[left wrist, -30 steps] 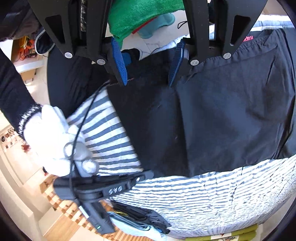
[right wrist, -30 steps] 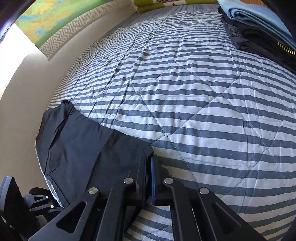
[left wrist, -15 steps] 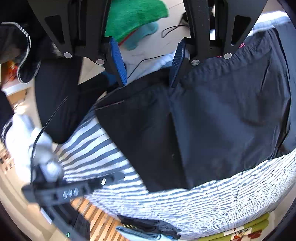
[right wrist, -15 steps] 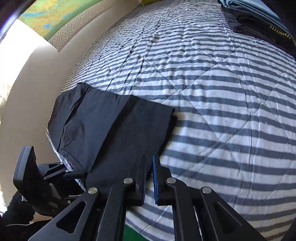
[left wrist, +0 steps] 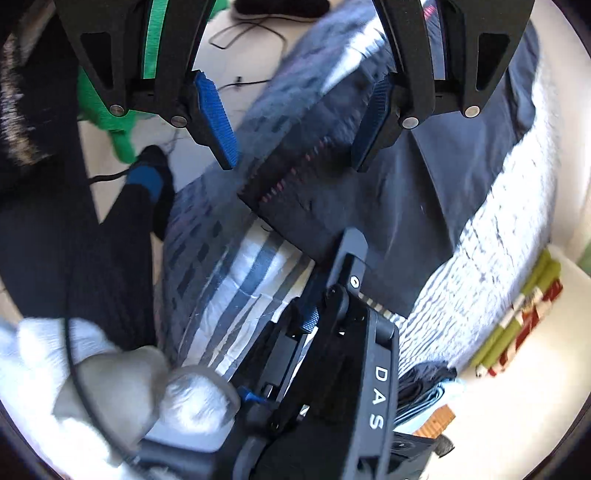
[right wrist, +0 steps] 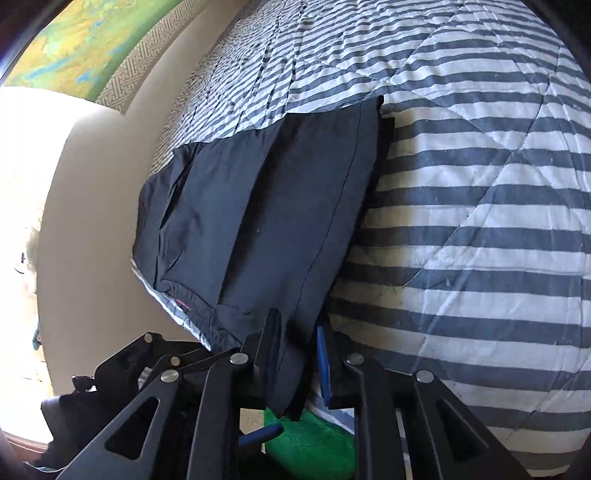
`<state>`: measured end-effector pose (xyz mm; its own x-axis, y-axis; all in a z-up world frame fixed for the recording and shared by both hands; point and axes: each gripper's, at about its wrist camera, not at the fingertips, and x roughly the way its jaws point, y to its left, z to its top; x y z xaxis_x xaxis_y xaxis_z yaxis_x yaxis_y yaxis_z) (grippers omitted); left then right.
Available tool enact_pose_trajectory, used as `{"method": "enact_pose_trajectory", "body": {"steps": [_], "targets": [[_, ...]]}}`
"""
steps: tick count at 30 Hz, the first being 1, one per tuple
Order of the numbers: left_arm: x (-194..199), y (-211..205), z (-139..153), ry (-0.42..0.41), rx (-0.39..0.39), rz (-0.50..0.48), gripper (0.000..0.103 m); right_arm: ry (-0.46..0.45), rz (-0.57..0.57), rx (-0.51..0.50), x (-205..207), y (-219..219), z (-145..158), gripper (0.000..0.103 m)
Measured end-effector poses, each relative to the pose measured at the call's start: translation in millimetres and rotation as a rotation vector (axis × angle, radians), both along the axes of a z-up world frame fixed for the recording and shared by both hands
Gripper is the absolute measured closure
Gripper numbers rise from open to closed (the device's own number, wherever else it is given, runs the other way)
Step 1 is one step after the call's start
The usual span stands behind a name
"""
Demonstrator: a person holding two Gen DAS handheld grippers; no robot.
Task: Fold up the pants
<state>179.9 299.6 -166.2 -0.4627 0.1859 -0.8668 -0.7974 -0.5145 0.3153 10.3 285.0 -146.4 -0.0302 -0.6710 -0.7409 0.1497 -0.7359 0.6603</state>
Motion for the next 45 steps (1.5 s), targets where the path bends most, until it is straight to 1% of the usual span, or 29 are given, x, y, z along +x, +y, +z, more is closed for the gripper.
{"method": "enact_pose_trajectory", "body": {"steps": [1,3,5,6,8,10,11,12,15,17,18,19,21,22,23,25,27,28,29,31,32,33,34,36,38,40,43,45], "targets": [[-4.8,-0.1,0.3,-0.013,0.007,0.005,0.036,-0.002,0.005,-0.007,2.1,-0.5,0.4,0.092],[-15.3,-1.4,7.1,-0.059,0.061,0.021,0.041,-0.004,0.009,-0.008,5.2,-0.8,1.0,0.092],[-23.7,-3.7,16.5,-0.110,0.131,0.048,0.055,-0.006,0.007,-0.006,5.6,1.7,0.4,0.092],[-27.0,-7.5,22.0,-0.131,0.164,0.063,0.058,-0.007,0.006,-0.007,5.6,3.0,0.4,0.091],[-33.3,-16.4,29.7,-0.179,0.227,0.093,0.069,-0.006,-0.012,-0.017,3.9,9.7,1.4,0.090],[-40.7,-27.3,39.0,-0.226,0.296,0.146,0.079,-0.003,-0.050,-0.032,0.2,20.2,3.4,0.083],[-45.2,-33.2,42.8,-0.241,0.325,0.173,0.083,-0.003,-0.072,-0.048,-2.0,26.0,4.1,0.075],[-48.4,-37.9,45.6,-0.253,0.348,0.196,0.085,-0.004,-0.093,-0.060,-4.5,30.1,4.5,0.070],[-52.6,-48.4,52.9,-0.240,0.368,0.223,0.091,-0.012,-0.122,-0.069,-12.9,33.8,4.6,0.067],[-52.0,-50.0,54.0,-0.237,0.369,0.226,0.091,-0.011,-0.119,-0.084,-18.7,29.7,5.3,0.062],[-45.1,-52.0,53.1,-0.231,0.369,0.230,0.091,-0.006,-0.111,-0.089,-23.0,25.4,5.8,0.059],[-48.3,-51.2,53.2,-0.224,0.369,0.233,0.091,-0.003,-0.100,-0.082,-27.6,20.8,5.5,0.058],[-43.7,-48.7,53.4,-0.193,0.359,0.232,0.092,0.000,-0.086,-0.046,-35.7,11.9,2.5,0.058],[-43.0,-48.2,52.7,-0.188,0.359,0.229,0.092,-0.013,-0.082,-0.026,-38.8,7.3,-1.5,0.058],[-43.1,-48.3,52.6,-0.189,0.364,0.229,0.092,-0.037,-0.080,-0.031,-40.2,4.9,-5.8,0.058],[-41.9,-49.1,51.4,-0.195,0.377,0.224,0.093,-0.076,-0.075,-0.078,-36.0,4.3,-11.0,0.058],[-40.5,-49.8,49.0,-0.213,0.390,0.227,0.092,-0.089,-0.057,-0.092,-29.5,0.1,-12.2,0.058],[-39.9,-49.5,47.2,-0.220,0.389,0.230,0.089,-0.089,-0.055,-0.087,-26.7,-0.4,-12.8,0.058],[-39.9,-48.5,44.4,-0.232,0.388,0.232,0.088,-0.088,-0.054,-0.086,-25.3,-2.6,-13.7,0.058],[-36.0,-43.3,39.2,-0.226,0.372,0.222,0.082,-0.098,-0.062,-0.094,-25.6,-4.6,-16.9,0.058],[-33.6,-40.0,36.0,-0.212,0.354,0.211,0.079,-0.110,-0.072,-0.110,-26.2,-3.8,-17.8,0.060],[-30.2,-36.5,32.6,-0.195,0.332,0.200,0.078,-0.121,-0.080,-0.125,-26.9,-6.0,-18.7,0.066],[-28.2,-33.4,29.4,-0.180,0.316,0.192,0.074,-0.129,-0.085,-0.126,-27.4,-6.8,-18.9,0.070],[-25.6,-29.6,24.8,-0.160,0.303,0.180,0.071,-0.134,-0.081,-0.122,-26.7,-7.8,-17.4,0.071],[-23.3,-28.4,21.4,-0.153,0.302,0.177,0.064,-0.137,-0.074,-0.127,-24.2,-7.5,-14.9,0.071],[-20.0,-28.1,19.5,-0.143,0.307,0.174,0.058,-0.130,-0.061,-0.111,-19.8,-4.8,-11.9,0.070],[-13.6,-28.9,18.1,-0.111,0.310,0.170,0.056,-0.129,-0.037,-0.061,-11.5,-4.8,-13.9,0.070],[-9.4,-30.2,16.4,-0.103,0.301,0.168,0.056,-0.152,-0.016,-0.070,-4.2,-7.2,-18.9,0.070]]}}
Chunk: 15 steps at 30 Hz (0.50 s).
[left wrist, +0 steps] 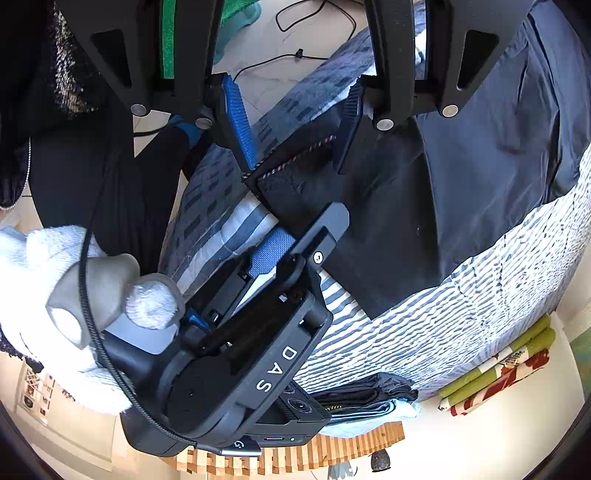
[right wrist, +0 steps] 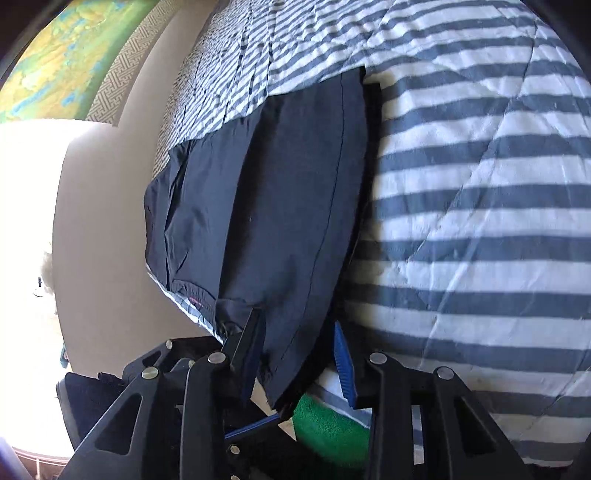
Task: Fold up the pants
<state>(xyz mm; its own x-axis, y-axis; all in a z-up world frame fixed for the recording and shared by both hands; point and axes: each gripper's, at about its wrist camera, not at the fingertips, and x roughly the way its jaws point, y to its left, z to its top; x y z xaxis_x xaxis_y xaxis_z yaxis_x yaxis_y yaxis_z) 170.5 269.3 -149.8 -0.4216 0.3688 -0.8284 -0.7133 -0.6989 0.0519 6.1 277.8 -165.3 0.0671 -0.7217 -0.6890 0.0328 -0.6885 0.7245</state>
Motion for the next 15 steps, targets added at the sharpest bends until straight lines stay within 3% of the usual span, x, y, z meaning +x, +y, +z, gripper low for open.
{"method": "enact_pose_trajectory", "body": {"steps": [6,9,12,13,15], "targets": [[6.7,5.7,0.3,0.054,-0.036,-0.012,0.054,-0.016,-0.003,-0.071,7.5,-10.3,7.5,0.074],[4.4,7.4,2.5,0.096,-0.049,0.016,0.041,-0.007,-0.012,-0.094,6.4,-10.6,16.1,0.081],[-2.7,9.9,1.4,0.160,-0.091,0.047,0.040,-0.013,-0.023,-0.116,6.6,-11.2,20.8,0.083],[-5.2,10.5,0.5,0.171,-0.104,0.050,0.045,-0.011,-0.019,-0.115,6.4,-10.8,21.2,0.083],[-16.1,8.3,0.6,0.135,-0.084,0.055,0.075,-0.009,-0.009,-0.107,6.4,-13.4,21.3,0.083]]}}
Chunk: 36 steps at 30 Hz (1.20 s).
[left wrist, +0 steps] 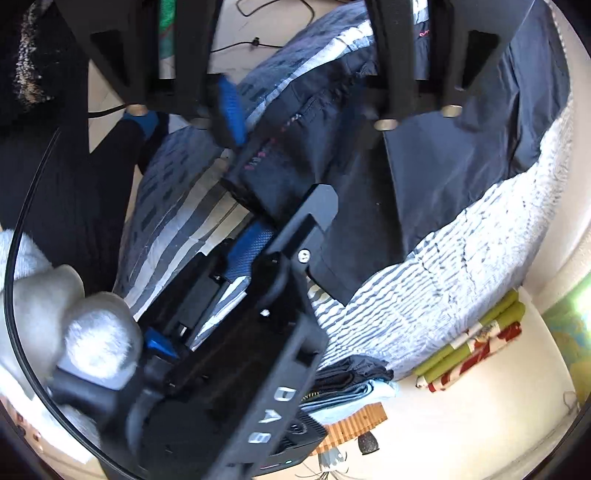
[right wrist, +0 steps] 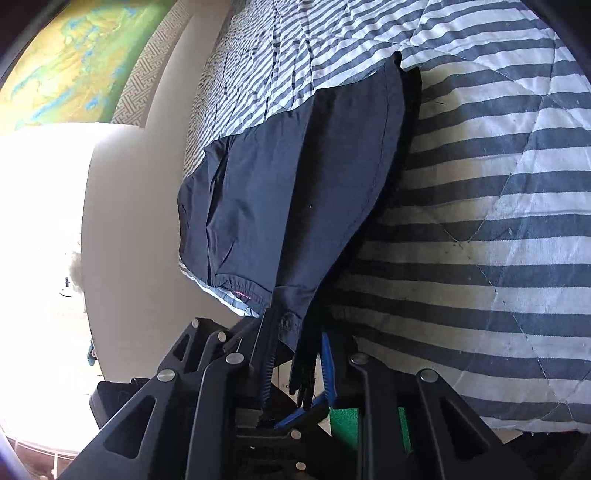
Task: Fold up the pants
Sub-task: 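Lift the folded pants edge with both grippers and fold it over again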
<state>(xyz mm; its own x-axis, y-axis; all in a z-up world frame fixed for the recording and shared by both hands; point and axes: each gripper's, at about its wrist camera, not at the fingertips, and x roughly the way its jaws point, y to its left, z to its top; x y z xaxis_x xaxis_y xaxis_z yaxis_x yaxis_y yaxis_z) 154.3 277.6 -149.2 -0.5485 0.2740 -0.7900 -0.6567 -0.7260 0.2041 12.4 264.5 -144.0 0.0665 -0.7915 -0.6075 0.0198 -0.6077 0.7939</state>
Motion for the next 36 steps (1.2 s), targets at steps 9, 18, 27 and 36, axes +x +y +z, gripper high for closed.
{"method": "enact_pose_trajectory", "body": {"steps": [9,18,27,36], "targets": [[1.3,-6.9,27.1,-0.025,0.112,0.031,0.097,0.092,-0.083,0.092,-24.2,23.5,-5.9,0.062],[-12.7,-5.9,74.3,-0.057,0.233,0.102,0.098,0.106,-0.268,-0.011,-77.3,17.9,-12.8,0.100],[-13.4,82.1,129.9,-0.084,0.439,-0.057,0.098,0.401,-0.354,0.080,-68.7,92.6,102.1,0.100],[-5.9,70.7,110.0,-0.221,0.553,-0.024,0.098,0.283,-0.440,0.246,-53.8,152.4,77.7,0.100]]}}
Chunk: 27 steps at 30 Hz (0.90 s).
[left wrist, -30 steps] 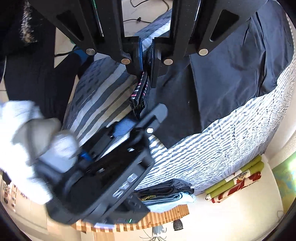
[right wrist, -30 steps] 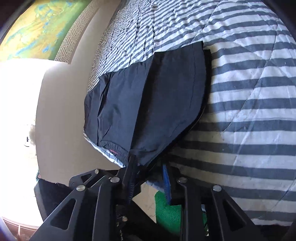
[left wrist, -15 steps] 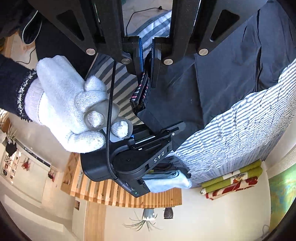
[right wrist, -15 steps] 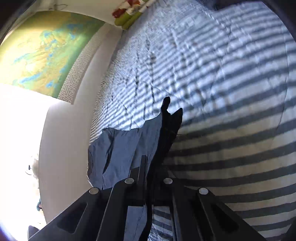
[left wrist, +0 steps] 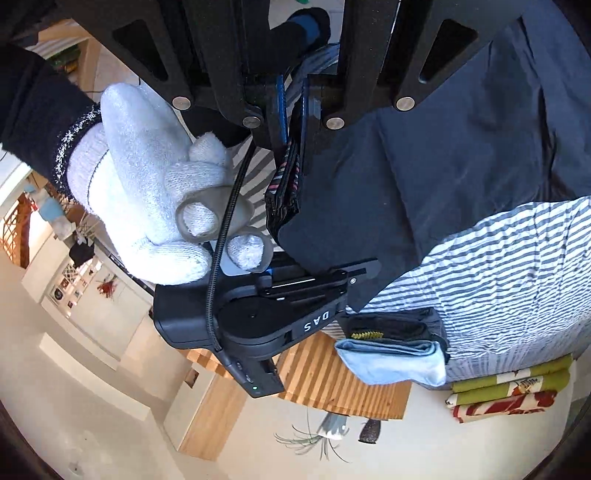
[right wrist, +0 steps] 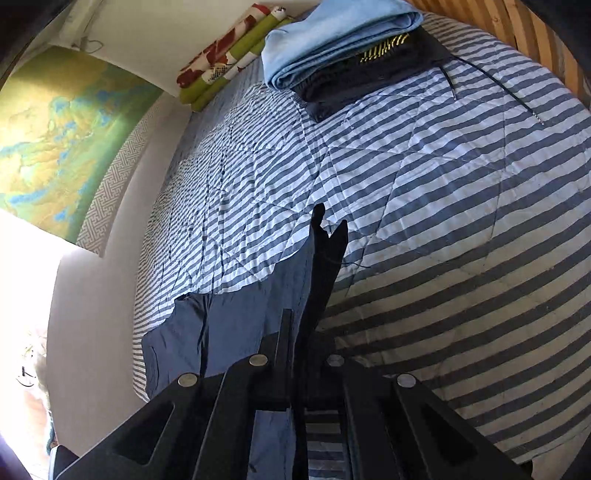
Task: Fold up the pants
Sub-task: 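Lift the folded pants edge with both grippers and fold it over again, then lower the folded black pants onto the bed and open both grippers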
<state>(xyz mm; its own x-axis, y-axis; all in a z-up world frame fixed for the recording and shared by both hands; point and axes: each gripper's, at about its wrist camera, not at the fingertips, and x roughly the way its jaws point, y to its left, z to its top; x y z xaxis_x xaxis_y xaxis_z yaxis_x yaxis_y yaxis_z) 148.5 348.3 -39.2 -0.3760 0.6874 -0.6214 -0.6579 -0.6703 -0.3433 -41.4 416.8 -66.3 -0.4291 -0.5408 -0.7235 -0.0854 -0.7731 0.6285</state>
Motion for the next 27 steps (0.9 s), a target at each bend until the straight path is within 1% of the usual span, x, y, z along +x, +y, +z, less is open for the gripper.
{"method": "enact_pose_trajectory", "body": {"steps": [2,4,5,6,9,13,16,18,20,23,25,27], "targets": [[6.6,-26.4,10.4,0.020,0.021,0.048,0.098,0.048,0.027,0.019,-2.1,-19.8,19.6,0.100],[9.9,-60.4,22.6,0.045,0.042,0.108,0.098,0.085,0.070,0.020,-9.4,-50.9,40.3,0.100],[13.9,-78.8,27.0,0.057,0.051,0.143,0.098,0.103,0.097,0.022,-10.8,-65.3,52.3,0.100],[7.0,-104.1,30.1,0.066,0.059,0.178,0.098,0.121,0.129,0.028,-15.5,-83.1,62.8,0.100],[13.2,-173.7,35.7,0.089,0.066,0.316,0.098,0.161,0.243,0.032,-24.9,-151.3,86.5,0.100],[24.3,-272.2,27.5,0.053,0.092,0.519,0.098,0.201,0.401,0.067,-30.9,-259.0,95.7,0.100],[37.7,-340.9,9.0,0.007,0.104,0.667,0.099,0.188,0.499,0.070,-35.6,-339.4,83.5,0.100],[49.8,-379.4,-7.2,-0.028,0.102,0.747,0.100,0.183,0.553,0.102,-36.4,-389.9,70.1,0.100],[59.0,-408.4,-25.9,-0.067,0.078,0.810,0.103,0.179,0.602,0.149,-34.9,-439.2,55.6,0.100],[69.5,-443.6,-55.4,-0.147,0.098,0.868,0.103,0.143,0.648,0.206,-32.2,-490.4,27.3,0.100],[75.5,-460.2,-73.6,-0.191,0.113,0.902,0.103,0.122,0.656,0.236,-32.2,-508.3,9.2,0.100],[74.6,-469.7,-84.7,-0.220,0.145,0.917,0.103,0.076,0.658,0.242,-34.6,-516.4,-10.3,0.100]]}}
